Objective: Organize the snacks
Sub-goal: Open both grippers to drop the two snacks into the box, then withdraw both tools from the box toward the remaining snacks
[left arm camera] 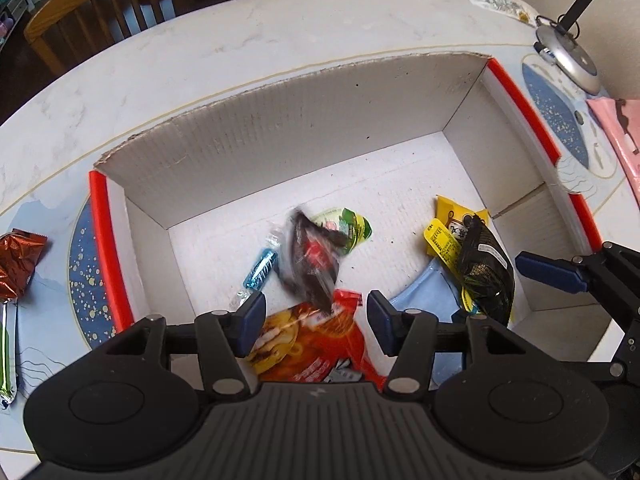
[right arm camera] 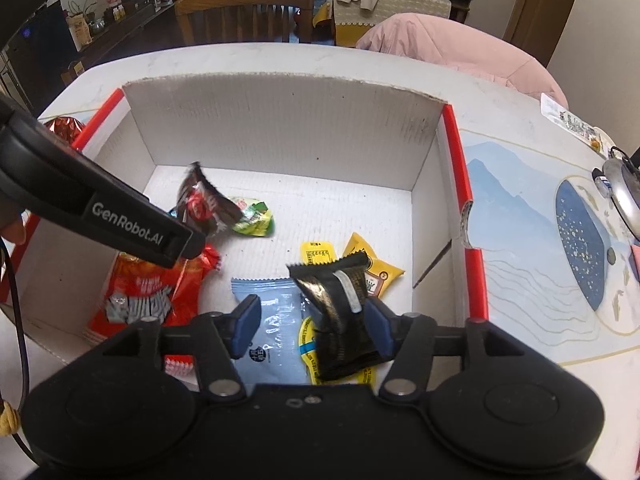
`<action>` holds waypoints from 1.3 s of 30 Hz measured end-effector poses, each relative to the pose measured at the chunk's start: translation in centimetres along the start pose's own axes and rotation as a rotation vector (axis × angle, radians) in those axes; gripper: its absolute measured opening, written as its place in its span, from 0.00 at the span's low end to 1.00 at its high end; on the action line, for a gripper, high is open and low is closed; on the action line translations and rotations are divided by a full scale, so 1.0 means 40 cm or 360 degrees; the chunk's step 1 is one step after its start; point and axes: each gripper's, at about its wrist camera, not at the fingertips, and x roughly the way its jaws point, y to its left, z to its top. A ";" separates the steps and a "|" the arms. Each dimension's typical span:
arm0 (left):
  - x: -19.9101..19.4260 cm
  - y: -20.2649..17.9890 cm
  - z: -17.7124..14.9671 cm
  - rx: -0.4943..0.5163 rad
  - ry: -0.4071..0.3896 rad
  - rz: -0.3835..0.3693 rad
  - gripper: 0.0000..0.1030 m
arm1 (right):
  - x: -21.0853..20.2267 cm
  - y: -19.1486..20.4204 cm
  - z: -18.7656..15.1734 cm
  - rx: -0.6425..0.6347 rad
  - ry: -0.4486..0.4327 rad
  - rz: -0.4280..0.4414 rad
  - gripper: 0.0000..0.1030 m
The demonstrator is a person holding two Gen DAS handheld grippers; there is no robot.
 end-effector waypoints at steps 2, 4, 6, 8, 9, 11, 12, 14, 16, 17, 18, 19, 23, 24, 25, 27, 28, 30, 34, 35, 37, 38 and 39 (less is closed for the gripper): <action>-0.013 0.003 -0.008 -0.0005 -0.0024 -0.0016 0.53 | -0.013 0.001 0.000 0.0002 -0.0022 -0.0014 0.62; -0.027 0.008 -0.014 -0.0013 -0.0047 -0.0037 0.53 | -0.026 0.003 -0.001 0.0000 -0.0040 -0.0035 0.65; -0.044 0.011 -0.022 -0.0019 -0.0073 -0.0048 0.54 | -0.042 0.004 -0.002 0.0013 -0.0061 -0.0039 0.71; -0.060 0.015 -0.031 -0.0018 -0.0101 -0.0056 0.54 | -0.058 0.006 -0.002 0.0023 -0.0077 -0.0038 0.73; -0.069 0.018 -0.036 -0.0018 -0.0112 -0.0059 0.54 | -0.066 0.009 -0.002 0.0026 -0.0085 -0.0036 0.74; -0.086 0.019 -0.047 -0.0008 -0.0131 -0.0060 0.54 | -0.086 0.016 -0.003 0.0028 -0.0109 -0.0036 0.78; -0.095 0.020 -0.053 0.0000 -0.0145 -0.0067 0.54 | -0.098 0.020 -0.003 0.0026 -0.0123 -0.0030 0.79; -0.116 0.024 -0.065 0.0008 -0.0176 -0.0077 0.54 | -0.118 0.026 -0.006 0.0030 -0.0146 -0.0025 0.80; -0.139 0.029 -0.077 0.0018 -0.0210 -0.0086 0.54 | -0.138 0.033 -0.006 0.0042 -0.0163 -0.0017 0.81; -0.152 0.032 -0.083 0.0024 -0.0231 -0.0091 0.54 | -0.148 0.037 -0.007 0.0048 -0.0172 -0.0012 0.82; -0.163 0.036 -0.089 0.0028 -0.0249 -0.0098 0.54 | -0.159 0.042 -0.006 0.0054 -0.0183 -0.0001 0.83; -0.176 0.040 -0.095 0.0029 -0.0266 -0.0106 0.54 | -0.169 0.048 -0.007 0.0057 -0.0195 0.0009 0.85; -0.226 0.062 -0.121 0.0031 -0.0344 -0.0137 0.54 | -0.211 0.082 0.000 0.0052 -0.0268 0.0041 0.90; -0.239 0.069 -0.129 0.0033 -0.0366 -0.0137 0.55 | -0.221 0.092 0.002 0.0051 -0.0285 0.0050 0.90; -0.251 0.075 -0.136 0.0034 -0.0388 -0.0133 0.57 | -0.231 0.101 0.004 0.0051 -0.0300 0.0062 0.91; -0.276 0.089 -0.152 0.0039 -0.0436 -0.0121 0.58 | -0.247 0.121 0.009 0.0044 -0.0331 0.0081 0.93; -0.288 0.097 -0.160 0.0044 -0.0458 -0.0117 0.58 | -0.255 0.133 0.011 0.0035 -0.0350 0.0085 0.94; -0.310 0.114 -0.180 0.0050 -0.0494 -0.0117 0.58 | -0.270 0.156 0.013 0.0013 -0.0381 0.0104 0.96; -0.350 0.157 -0.223 0.0053 -0.0552 -0.0116 0.65 | -0.290 0.205 0.016 -0.0020 -0.0426 0.0134 0.99; -0.358 0.169 -0.234 0.0053 -0.0561 -0.0117 0.66 | -0.292 0.218 0.018 -0.0032 -0.0431 0.0137 0.99; -0.371 0.196 -0.254 0.0043 -0.0576 -0.0122 0.66 | -0.295 0.251 0.022 -0.0055 -0.0436 0.0148 0.99; -0.378 0.211 -0.265 0.0030 -0.0585 -0.0124 0.66 | -0.295 0.266 0.025 -0.0067 -0.0438 0.0153 1.00; -0.384 0.225 -0.276 0.0018 -0.0594 -0.0125 0.66 | -0.296 0.282 0.028 -0.0079 -0.0444 0.0159 1.00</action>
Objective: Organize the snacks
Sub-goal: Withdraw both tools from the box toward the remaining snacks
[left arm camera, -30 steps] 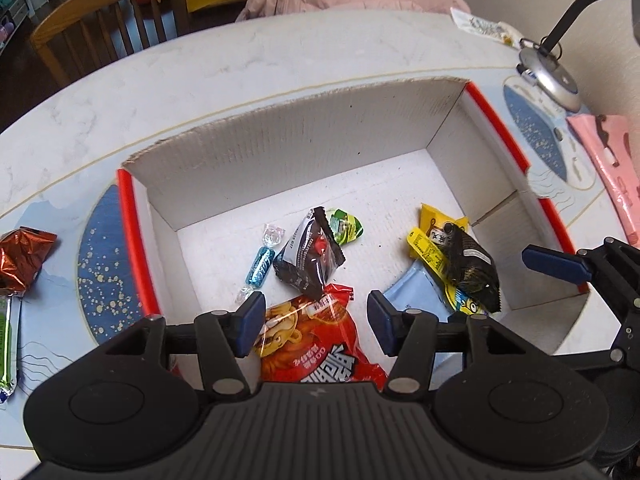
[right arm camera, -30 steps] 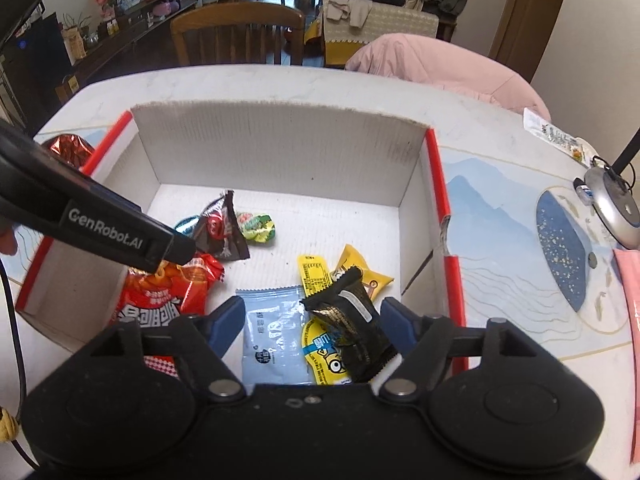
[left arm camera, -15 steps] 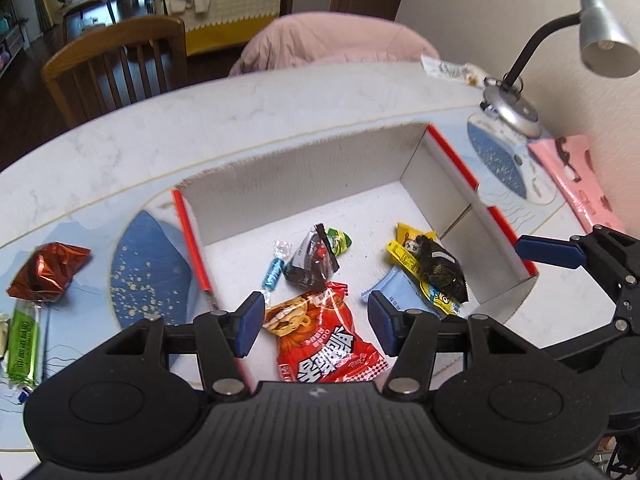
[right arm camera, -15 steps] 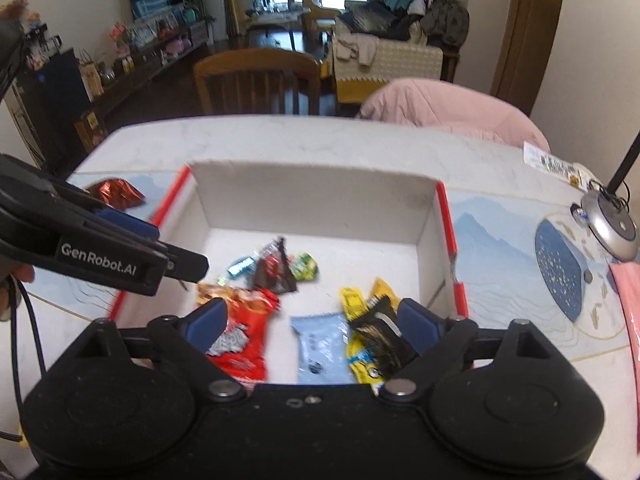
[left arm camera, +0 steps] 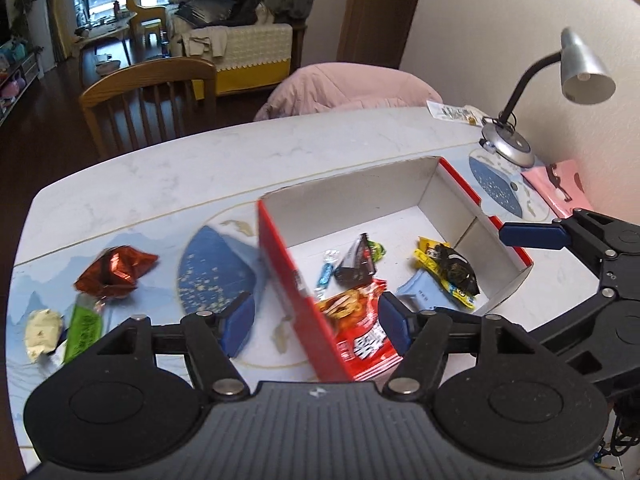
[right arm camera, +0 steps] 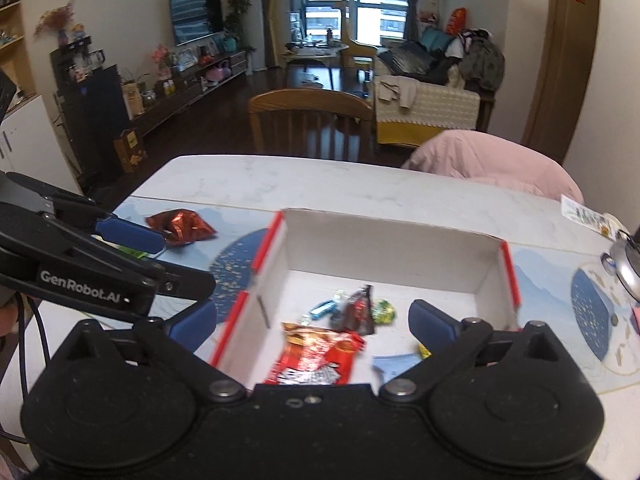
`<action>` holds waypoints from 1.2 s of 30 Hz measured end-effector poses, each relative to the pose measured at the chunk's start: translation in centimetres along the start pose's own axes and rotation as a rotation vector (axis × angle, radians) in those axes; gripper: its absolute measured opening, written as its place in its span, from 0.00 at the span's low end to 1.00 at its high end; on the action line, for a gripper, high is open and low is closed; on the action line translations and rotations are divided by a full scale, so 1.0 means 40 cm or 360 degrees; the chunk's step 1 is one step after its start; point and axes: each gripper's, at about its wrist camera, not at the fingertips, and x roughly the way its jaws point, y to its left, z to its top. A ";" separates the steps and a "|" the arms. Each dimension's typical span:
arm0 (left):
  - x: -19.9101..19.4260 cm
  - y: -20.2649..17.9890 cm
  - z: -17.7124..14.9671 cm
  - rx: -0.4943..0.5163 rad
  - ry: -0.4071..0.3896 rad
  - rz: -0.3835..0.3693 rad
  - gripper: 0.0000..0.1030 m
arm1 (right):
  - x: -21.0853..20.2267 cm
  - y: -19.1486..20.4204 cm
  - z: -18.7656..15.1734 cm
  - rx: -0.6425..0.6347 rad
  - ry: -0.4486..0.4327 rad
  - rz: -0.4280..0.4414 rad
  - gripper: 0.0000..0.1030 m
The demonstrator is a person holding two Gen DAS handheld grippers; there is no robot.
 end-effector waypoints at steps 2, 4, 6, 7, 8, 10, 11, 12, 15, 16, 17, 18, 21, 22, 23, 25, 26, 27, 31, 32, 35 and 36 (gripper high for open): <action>-0.022 0.030 -0.016 -0.0019 -0.0024 0.0010 0.69 | 0.003 0.034 0.009 -0.0022 -0.0012 0.0031 1.00; -0.044 0.060 -0.031 -0.0039 -0.0058 0.0032 0.71 | 0.008 0.065 0.017 -0.0036 -0.0027 0.0060 1.00; -0.066 0.095 -0.047 -0.0068 -0.0088 0.0054 0.71 | 0.012 0.095 0.028 -0.0038 -0.0044 0.0114 1.00; -0.075 0.112 -0.054 -0.0084 -0.0099 0.0060 0.71 | 0.015 0.109 0.032 -0.0037 -0.0052 0.0144 1.00; -0.085 0.131 -0.061 -0.0103 -0.0110 0.0064 0.71 | 0.018 0.124 0.037 -0.0036 -0.0061 0.0165 1.00; -0.104 0.171 -0.074 -0.0139 -0.0132 0.0077 0.71 | 0.023 0.156 0.046 -0.0037 -0.0086 0.0199 1.00; -0.113 0.192 -0.082 -0.0155 -0.0145 0.0083 0.73 | 0.028 0.173 0.052 -0.0041 -0.0098 0.0215 1.00; -0.121 0.214 -0.090 -0.0167 -0.0155 0.0087 0.75 | 0.030 0.186 0.056 -0.0045 -0.0109 0.0232 1.00; -0.142 0.283 -0.117 -0.0214 -0.0185 0.0082 0.78 | 0.049 0.230 0.068 -0.0053 -0.0145 0.0262 1.00; -0.144 0.306 -0.125 -0.0238 -0.0184 0.0082 0.78 | 0.057 0.237 0.072 -0.0057 -0.0143 0.0270 1.00; -0.146 0.329 -0.132 -0.0262 -0.0180 0.0081 0.78 | 0.068 0.248 0.078 -0.0059 -0.0132 0.0277 1.00; -0.147 0.351 -0.139 -0.0284 -0.0175 0.0085 0.78 | 0.079 0.259 0.085 -0.0059 -0.0117 0.0281 1.00; -0.146 0.404 -0.156 -0.0298 -0.0175 0.0146 0.78 | 0.114 0.289 0.102 -0.0066 -0.0086 0.0281 1.00; -0.145 0.420 -0.161 -0.0298 -0.0176 0.0171 0.78 | 0.125 0.303 0.105 -0.0074 -0.0069 0.0270 1.00; -0.144 0.439 -0.164 -0.0304 -0.0172 0.0193 0.78 | 0.141 0.314 0.114 -0.0081 -0.0050 0.0267 1.00; -0.139 0.480 -0.169 -0.0323 -0.0159 0.0215 0.78 | 0.166 0.332 0.127 -0.0090 -0.0017 0.0261 1.00; -0.133 0.498 -0.170 -0.0328 -0.0150 0.0227 0.78 | 0.182 0.342 0.138 -0.0093 0.0003 0.0249 1.00; -0.127 0.517 -0.170 -0.0333 -0.0142 0.0244 0.78 | 0.194 0.350 0.146 -0.0094 0.0020 0.0239 1.00; -0.095 0.586 -0.167 -0.0357 -0.0090 0.0257 0.78 | 0.251 0.373 0.184 -0.0064 0.0078 0.0204 1.00; -0.087 0.604 -0.167 -0.0361 -0.0077 0.0255 0.78 | 0.269 0.377 0.194 -0.0056 0.0098 0.0193 1.00; -0.056 0.650 -0.167 -0.0365 -0.0022 0.0280 0.78 | 0.320 0.389 0.218 -0.0037 0.0145 0.0183 1.00; -0.044 0.662 -0.167 -0.0359 -0.0004 0.0280 0.78 | 0.337 0.393 0.225 -0.0034 0.0157 0.0174 1.00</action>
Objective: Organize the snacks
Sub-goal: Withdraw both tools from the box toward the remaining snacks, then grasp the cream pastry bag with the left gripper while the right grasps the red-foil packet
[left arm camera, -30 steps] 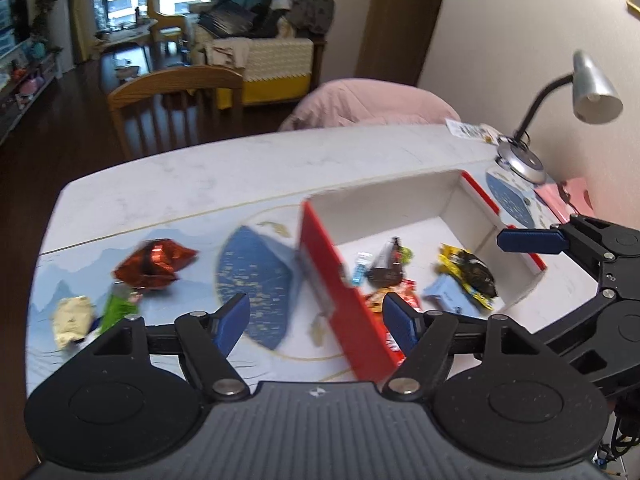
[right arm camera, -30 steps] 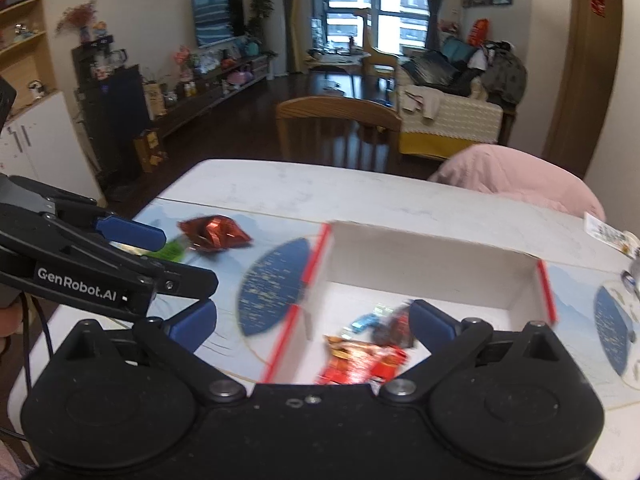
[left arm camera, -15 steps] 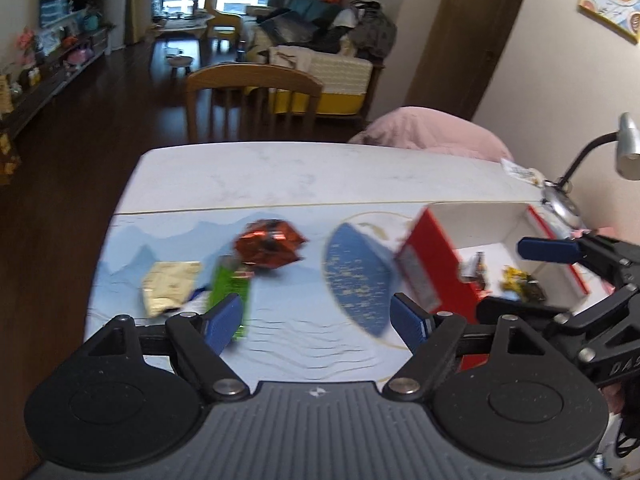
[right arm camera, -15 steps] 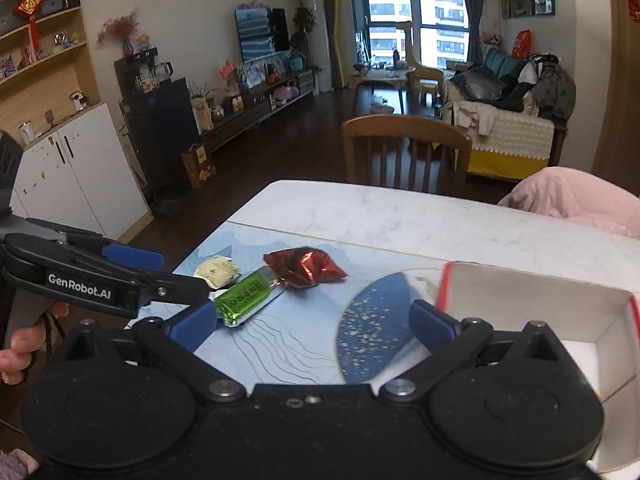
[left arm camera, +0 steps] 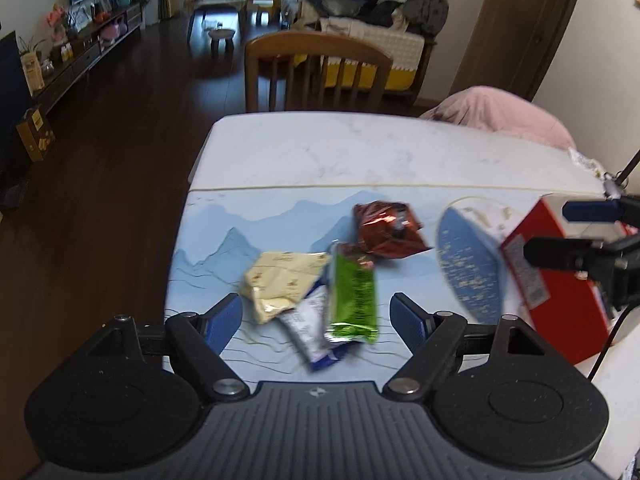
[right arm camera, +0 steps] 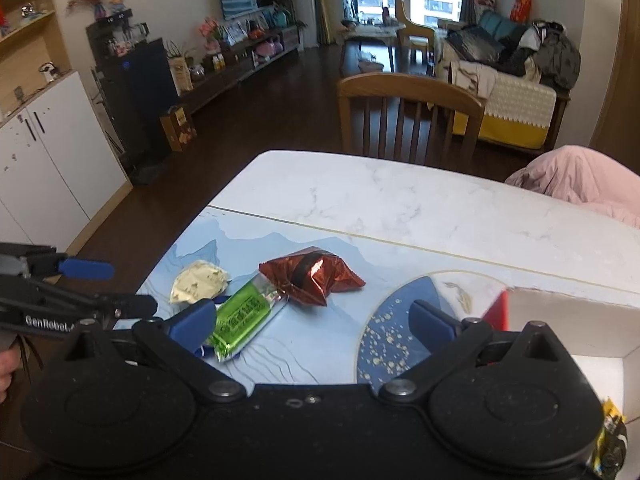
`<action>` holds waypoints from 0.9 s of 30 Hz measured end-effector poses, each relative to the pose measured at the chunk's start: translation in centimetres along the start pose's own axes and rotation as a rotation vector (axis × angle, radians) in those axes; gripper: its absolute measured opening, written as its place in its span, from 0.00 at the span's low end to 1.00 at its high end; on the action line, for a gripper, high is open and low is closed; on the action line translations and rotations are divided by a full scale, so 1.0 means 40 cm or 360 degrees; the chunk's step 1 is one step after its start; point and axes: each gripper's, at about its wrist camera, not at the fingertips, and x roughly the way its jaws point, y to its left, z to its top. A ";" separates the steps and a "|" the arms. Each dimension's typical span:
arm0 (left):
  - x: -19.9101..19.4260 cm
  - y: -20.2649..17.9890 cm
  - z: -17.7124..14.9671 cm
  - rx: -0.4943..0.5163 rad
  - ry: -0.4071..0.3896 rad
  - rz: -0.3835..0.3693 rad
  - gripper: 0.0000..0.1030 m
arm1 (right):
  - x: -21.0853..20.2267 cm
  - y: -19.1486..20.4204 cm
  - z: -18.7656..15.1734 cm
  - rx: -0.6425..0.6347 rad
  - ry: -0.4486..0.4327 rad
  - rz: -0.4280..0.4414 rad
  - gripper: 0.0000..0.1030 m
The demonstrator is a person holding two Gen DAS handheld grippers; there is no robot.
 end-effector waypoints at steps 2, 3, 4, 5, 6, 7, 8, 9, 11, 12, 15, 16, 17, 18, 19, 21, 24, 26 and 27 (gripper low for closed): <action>0.026 0.012 0.004 0.0028 0.0029 0.0009 0.78 | 0.036 0.002 0.017 0.0016 0.0027 -0.0019 1.00; 0.038 0.015 0.007 0.0049 0.0044 0.0005 0.78 | 0.054 0.001 0.026 0.0032 0.0043 -0.0025 1.00; 0.052 0.020 0.010 0.0067 0.0062 -0.0003 0.78 | 0.072 0.000 0.036 0.0053 0.0061 -0.0036 1.00; 0.066 0.026 0.012 0.0082 0.0082 -0.0017 0.78 | 0.088 -0.002 0.045 0.0073 0.0074 -0.0044 1.00; 0.079 0.032 0.015 0.0095 0.0103 -0.0037 0.78 | 0.107 -0.004 0.055 0.0100 0.0089 -0.0049 1.00; 0.090 0.038 0.019 0.0108 0.0120 -0.0053 0.78 | 0.118 -0.008 0.061 0.0120 0.0103 -0.0051 1.00; 0.101 0.043 0.022 0.0120 0.0129 -0.0059 0.78 | 0.135 -0.010 0.068 0.0138 0.0120 -0.0054 1.00; 0.112 0.048 0.026 0.0138 0.0139 -0.0062 0.78 | 0.154 -0.011 0.074 0.0151 0.0136 -0.0064 1.00; 0.132 0.055 0.032 0.0178 0.0167 -0.0068 0.78 | 0.187 -0.011 0.085 0.0167 0.0163 -0.0084 0.99; 0.142 0.058 0.035 0.0196 0.0176 -0.0066 0.78 | 0.206 -0.011 0.091 0.0179 0.0179 -0.0100 0.99; 0.171 0.067 0.045 0.0226 0.0215 -0.0077 0.78 | 0.255 -0.012 0.110 0.0237 0.0230 -0.0144 0.99; 0.180 0.071 0.049 0.0222 0.0227 -0.0083 0.78 | 0.274 -0.015 0.115 0.0278 0.0255 -0.0158 0.99; 0.191 0.077 0.052 0.0211 0.0248 -0.0097 0.78 | 0.291 -0.020 0.117 0.0325 0.0276 -0.0166 0.99; 0.202 0.082 0.056 0.0197 0.0273 -0.0112 0.78 | 0.309 -0.026 0.120 0.0377 0.0301 -0.0178 0.98; 0.212 0.087 0.059 0.0186 0.0294 -0.0128 0.78 | 0.326 -0.032 0.122 0.0427 0.0329 -0.0195 0.98; 0.233 0.095 0.066 0.0166 0.0330 -0.0157 0.78 | 0.357 -0.042 0.123 0.0514 0.0372 -0.0209 0.97; 0.263 0.107 0.078 0.0136 0.0359 -0.0156 0.78 | 0.385 -0.046 0.121 0.0564 0.0395 -0.0241 0.97; 0.282 0.111 0.085 0.0125 0.0375 -0.0158 0.78 | 0.401 -0.049 0.119 0.0591 0.0418 -0.0252 0.97; 0.291 0.111 0.088 0.0128 0.0384 -0.0158 0.78 | 0.410 -0.052 0.115 0.0613 0.0433 -0.0251 0.97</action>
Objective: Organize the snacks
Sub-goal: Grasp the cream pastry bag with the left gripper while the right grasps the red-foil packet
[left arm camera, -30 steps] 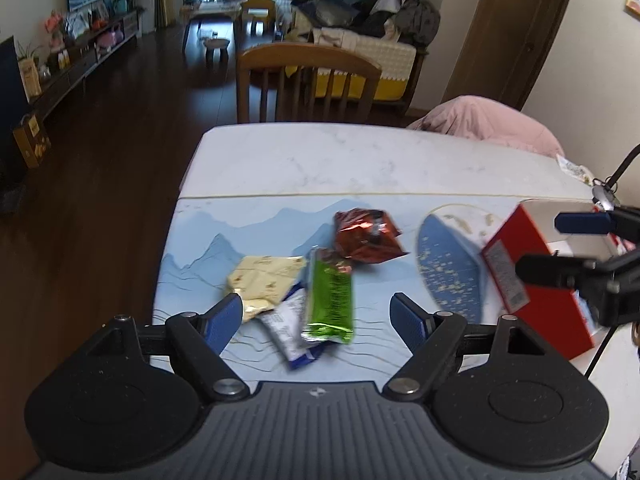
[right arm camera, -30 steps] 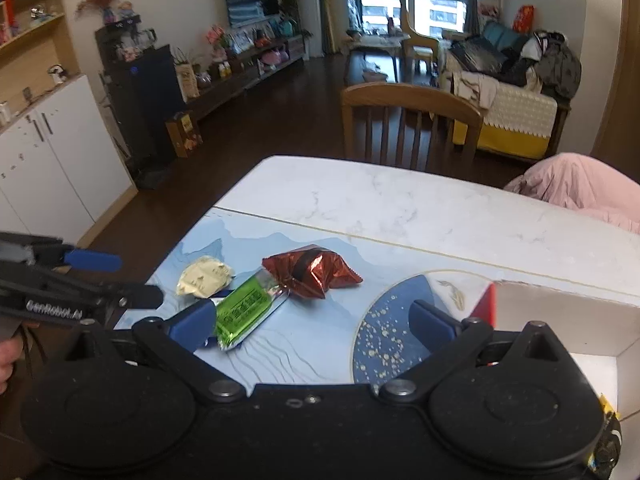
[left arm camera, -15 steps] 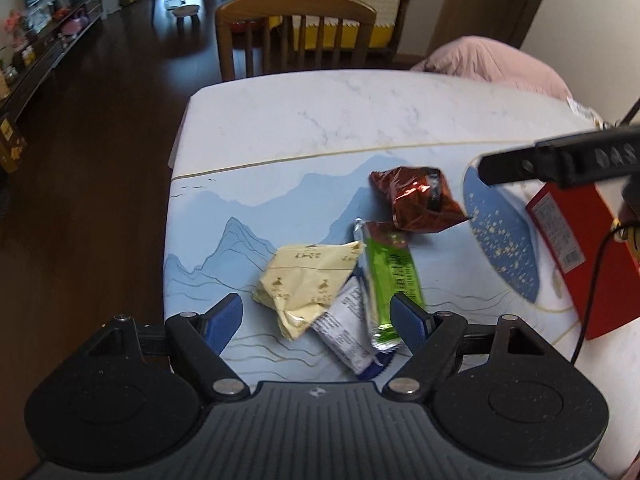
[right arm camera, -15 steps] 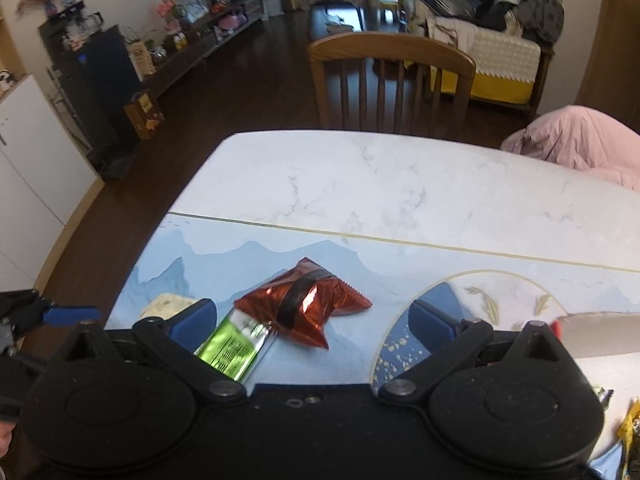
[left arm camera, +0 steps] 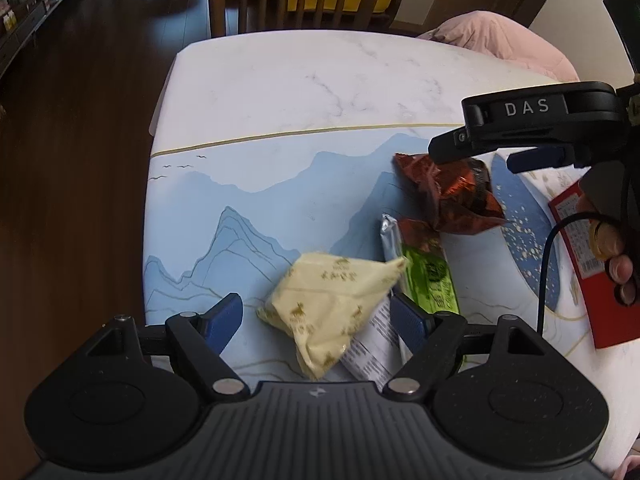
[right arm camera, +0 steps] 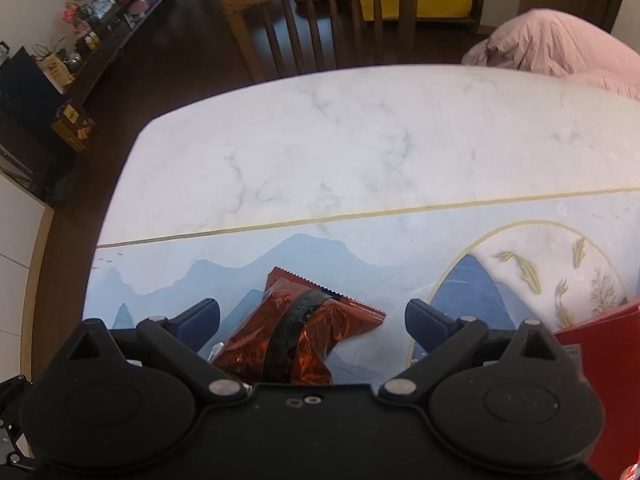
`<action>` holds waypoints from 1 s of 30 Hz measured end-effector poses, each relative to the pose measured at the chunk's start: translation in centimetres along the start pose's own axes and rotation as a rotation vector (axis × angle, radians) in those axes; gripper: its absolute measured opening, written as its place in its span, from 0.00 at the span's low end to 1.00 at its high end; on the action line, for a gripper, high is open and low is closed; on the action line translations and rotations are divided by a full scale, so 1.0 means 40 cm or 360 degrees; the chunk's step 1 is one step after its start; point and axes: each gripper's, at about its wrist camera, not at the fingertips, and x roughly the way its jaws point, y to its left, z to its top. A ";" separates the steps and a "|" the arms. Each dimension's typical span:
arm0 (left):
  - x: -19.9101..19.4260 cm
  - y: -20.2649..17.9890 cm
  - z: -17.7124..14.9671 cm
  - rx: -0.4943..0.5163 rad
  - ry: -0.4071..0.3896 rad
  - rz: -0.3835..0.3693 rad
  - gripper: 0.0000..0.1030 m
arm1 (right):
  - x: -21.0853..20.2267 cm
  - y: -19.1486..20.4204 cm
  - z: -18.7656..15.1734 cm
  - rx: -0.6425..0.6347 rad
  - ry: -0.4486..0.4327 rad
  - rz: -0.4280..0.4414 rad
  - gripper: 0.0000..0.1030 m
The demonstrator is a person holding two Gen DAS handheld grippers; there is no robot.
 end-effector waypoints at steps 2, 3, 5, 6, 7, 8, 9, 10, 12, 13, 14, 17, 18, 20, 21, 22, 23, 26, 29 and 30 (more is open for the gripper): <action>0.014 0.001 0.008 0.0008 0.0021 -0.0006 0.78 | 0.014 0.001 0.010 0.0039 0.0032 0.0009 0.97; 0.020 0.002 0.011 0.0005 0.0029 -0.0012 0.78 | 0.022 0.000 0.010 0.0061 0.0046 0.0014 0.97; 0.032 0.004 0.015 -0.0003 0.0039 -0.0023 0.78 | 0.033 -0.003 0.011 0.0092 0.0070 0.0024 0.96; 0.035 0.003 0.016 -0.0005 0.0042 -0.0026 0.78 | 0.038 -0.004 0.010 0.0099 0.0079 0.0020 0.96; 0.039 0.002 0.017 -0.0005 0.0046 -0.0028 0.78 | 0.043 -0.004 0.009 0.0102 0.0086 0.0014 0.95; 0.043 0.000 0.018 -0.0003 0.0048 -0.0032 0.78 | 0.047 -0.006 0.007 0.0107 0.0096 0.0016 0.93; 0.046 -0.001 0.020 -0.0001 0.0049 -0.0033 0.78 | 0.051 -0.008 0.005 0.0114 0.0109 0.0029 0.89; 0.050 -0.003 0.021 0.0000 0.0053 -0.0034 0.78 | 0.053 -0.007 0.008 0.0118 0.0118 0.0038 0.87; 0.057 -0.003 0.021 -0.0011 0.0071 -0.0032 0.77 | 0.055 -0.010 0.005 0.0123 0.0125 0.0054 0.79; 0.059 -0.001 0.020 -0.0019 0.0074 -0.0030 0.77 | 0.054 -0.011 0.005 0.0126 0.0133 0.0067 0.77; 0.060 -0.001 0.018 -0.0024 0.0069 -0.0023 0.77 | 0.053 -0.012 0.004 0.0131 0.0139 0.0083 0.75; 0.062 0.005 0.015 -0.0047 0.0063 -0.0003 0.65 | 0.051 -0.013 0.001 0.0138 0.0144 0.0118 0.67; 0.061 0.007 0.015 -0.0060 0.0062 -0.0002 0.64 | 0.050 -0.012 -0.001 0.0128 0.0142 0.0127 0.60; 0.059 0.010 0.015 -0.0071 0.0051 0.0010 0.61 | 0.048 -0.010 -0.002 0.0111 0.0140 0.0147 0.54; 0.058 0.009 0.014 -0.0072 0.0044 0.0024 0.60 | 0.045 -0.010 -0.004 0.0107 0.0133 0.0152 0.52; 0.057 0.009 0.013 -0.0074 0.0039 0.0034 0.58 | 0.042 -0.010 -0.005 0.0103 0.0123 0.0154 0.51; 0.055 0.010 0.013 -0.0081 0.0035 0.0039 0.56 | 0.039 -0.012 -0.005 0.0099 0.0117 0.0157 0.50; 0.049 0.017 0.012 -0.0122 0.0023 0.0036 0.52 | 0.029 -0.020 -0.008 0.0092 0.0097 0.0166 0.48; 0.042 0.024 0.006 -0.0161 0.0006 0.0047 0.50 | 0.015 -0.030 -0.010 0.0093 0.0073 0.0170 0.47; 0.039 0.025 0.003 -0.0171 -0.0002 0.0056 0.50 | 0.009 -0.033 -0.012 0.0092 0.0065 0.0171 0.46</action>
